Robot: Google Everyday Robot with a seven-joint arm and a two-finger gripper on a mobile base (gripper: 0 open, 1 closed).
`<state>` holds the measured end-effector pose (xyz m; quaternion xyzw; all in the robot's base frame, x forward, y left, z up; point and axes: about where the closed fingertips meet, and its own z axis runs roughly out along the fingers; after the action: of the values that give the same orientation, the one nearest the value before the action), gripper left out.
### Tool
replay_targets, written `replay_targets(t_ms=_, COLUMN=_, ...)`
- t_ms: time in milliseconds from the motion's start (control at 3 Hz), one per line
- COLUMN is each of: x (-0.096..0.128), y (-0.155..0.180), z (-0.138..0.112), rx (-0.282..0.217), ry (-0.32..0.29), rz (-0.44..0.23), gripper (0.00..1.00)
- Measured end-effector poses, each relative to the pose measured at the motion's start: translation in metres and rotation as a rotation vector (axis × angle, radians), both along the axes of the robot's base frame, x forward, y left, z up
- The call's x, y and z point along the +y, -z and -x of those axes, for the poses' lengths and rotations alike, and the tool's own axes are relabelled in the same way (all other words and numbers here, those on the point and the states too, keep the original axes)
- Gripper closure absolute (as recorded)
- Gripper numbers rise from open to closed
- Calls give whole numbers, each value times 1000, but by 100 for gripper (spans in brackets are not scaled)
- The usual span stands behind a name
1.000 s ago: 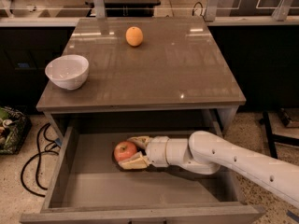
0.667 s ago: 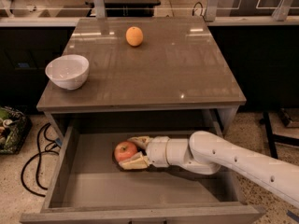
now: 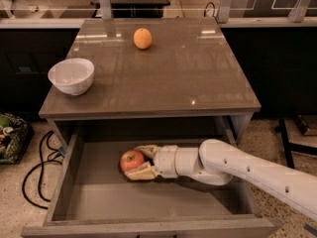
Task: Place apple into top drawer
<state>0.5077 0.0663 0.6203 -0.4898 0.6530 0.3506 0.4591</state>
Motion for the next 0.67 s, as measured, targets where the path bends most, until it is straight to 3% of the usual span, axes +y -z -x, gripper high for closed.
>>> replay_targets(t_ms=333, x=2, y=0, z=1, rx=0, ry=-3, rz=-1, gripper=12)
replay_targets(t_ms=667, x=3, y=0, z=1, rx=0, ry=-6, rz=-1, gripper=0)
